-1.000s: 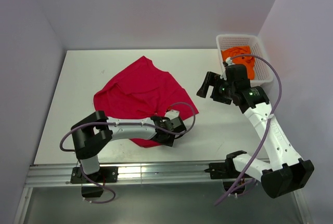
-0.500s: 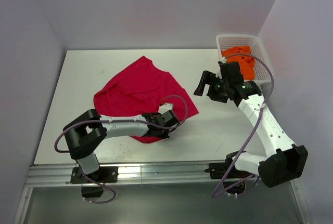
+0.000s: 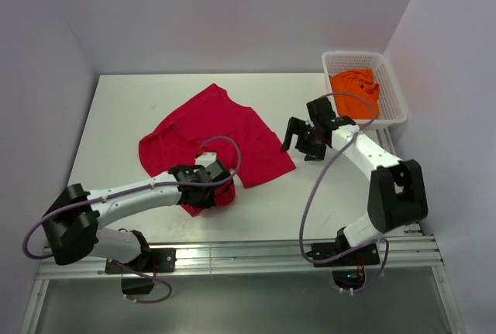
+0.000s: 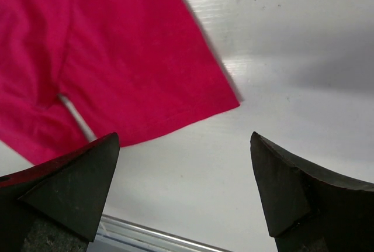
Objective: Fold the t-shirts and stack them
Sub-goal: Flatten out the tshirt
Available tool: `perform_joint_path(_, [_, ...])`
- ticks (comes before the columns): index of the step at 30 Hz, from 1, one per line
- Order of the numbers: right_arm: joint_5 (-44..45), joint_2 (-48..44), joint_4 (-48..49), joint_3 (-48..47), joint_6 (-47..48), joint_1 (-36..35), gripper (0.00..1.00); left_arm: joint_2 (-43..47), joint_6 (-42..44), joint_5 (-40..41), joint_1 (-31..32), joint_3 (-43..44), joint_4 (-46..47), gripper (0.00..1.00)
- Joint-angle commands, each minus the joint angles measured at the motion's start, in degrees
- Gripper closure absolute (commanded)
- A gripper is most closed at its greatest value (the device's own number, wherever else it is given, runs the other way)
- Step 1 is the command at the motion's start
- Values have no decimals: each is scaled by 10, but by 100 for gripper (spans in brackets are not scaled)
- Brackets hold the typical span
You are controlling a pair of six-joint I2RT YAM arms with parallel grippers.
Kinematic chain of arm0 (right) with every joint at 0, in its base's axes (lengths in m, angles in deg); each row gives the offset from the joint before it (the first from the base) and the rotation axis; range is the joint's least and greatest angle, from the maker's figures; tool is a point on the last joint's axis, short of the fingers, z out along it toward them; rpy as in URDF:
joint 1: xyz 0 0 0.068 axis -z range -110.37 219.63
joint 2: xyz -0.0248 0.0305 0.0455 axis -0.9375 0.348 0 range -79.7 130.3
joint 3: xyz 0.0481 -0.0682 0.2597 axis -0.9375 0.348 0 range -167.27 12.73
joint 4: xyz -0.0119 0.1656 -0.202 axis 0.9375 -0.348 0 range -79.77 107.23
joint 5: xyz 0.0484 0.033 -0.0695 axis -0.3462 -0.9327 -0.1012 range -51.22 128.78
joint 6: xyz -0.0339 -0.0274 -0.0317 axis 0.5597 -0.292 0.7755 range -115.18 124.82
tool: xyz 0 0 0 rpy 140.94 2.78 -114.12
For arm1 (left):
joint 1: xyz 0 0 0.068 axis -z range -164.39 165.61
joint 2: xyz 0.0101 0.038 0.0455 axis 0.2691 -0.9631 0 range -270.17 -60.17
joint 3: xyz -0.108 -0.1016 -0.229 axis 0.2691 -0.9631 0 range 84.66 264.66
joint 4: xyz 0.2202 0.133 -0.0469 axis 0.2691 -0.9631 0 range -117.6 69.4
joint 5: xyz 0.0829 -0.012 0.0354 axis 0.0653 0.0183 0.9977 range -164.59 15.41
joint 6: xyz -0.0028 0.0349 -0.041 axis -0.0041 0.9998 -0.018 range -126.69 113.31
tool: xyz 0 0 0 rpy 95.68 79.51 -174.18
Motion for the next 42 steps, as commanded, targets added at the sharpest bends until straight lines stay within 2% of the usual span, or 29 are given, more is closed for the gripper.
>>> perform_joint_path(1, [2, 45, 55, 7, -15, 2, 0, 29, -19, 20, -4, 37, -52, 100])
perform_joint_path(12, [-5, 124, 95, 34, -35, 1, 2, 55, -33, 30, -18, 29, -78, 100])
perform_joint_path(16, [-21, 132, 106, 42, -41, 0, 5, 52, -22, 31, -30, 33, -76, 100])
perform_joint_path(18, [-24, 138, 107, 41, -44, -1, 11, 54, -17, 28, -38, 33, -71, 100])
perform_joint_path(19, [-27, 141, 105, 35, -45, -5, 22, 55, -13, 27, -41, 31, -69, 100])
perform_joint_path(22, [-30, 152, 98, 24, -46, -10, 37, 54, -8, 23, -53, 30, -64, 100])
perform_joint_path(23, [-29, 152, 96, 22, -47, -11, 48, 54, -6, 22, -59, 30, -63, 100])
perform_joint_path(24, [-27, 150, 93, 20, -46, -12, 55, 53, -4, 21, -61, 30, -62, 100])
perform_joint_path(26, [-25, 147, 88, 15, -45, -13, 81, 52, -1, 21, -68, 30, -58, 100])
perform_joint_path(28, [-19, 141, 74, 10, -42, -13, 100, 54, 3, 23, -73, 33, -58, 100])
perform_joint_path(30, [-18, 124, 62, 5, -38, -13, 100, 56, 8, 29, -79, 41, -69, 100])
perform_joint_path(33, [-10, 75, 36, -17, -34, -13, 100, 58, 18, 59, -88, 98, -120, 100])
perform_joint_path(36, [6, 13, -11, -70, -24, -13, 100, 62, 32, 115, -88, 226, -196, 100])
perform_joint_path(40, [24, -73, -89, -169, -13, -9, 100, 87, 60, 162, -88, 349, -249, 100])
perform_joint_path(42, [40, -133, -125, -193, -12, -9, 100, 110, 79, 174, -88, 384, -250, 100])
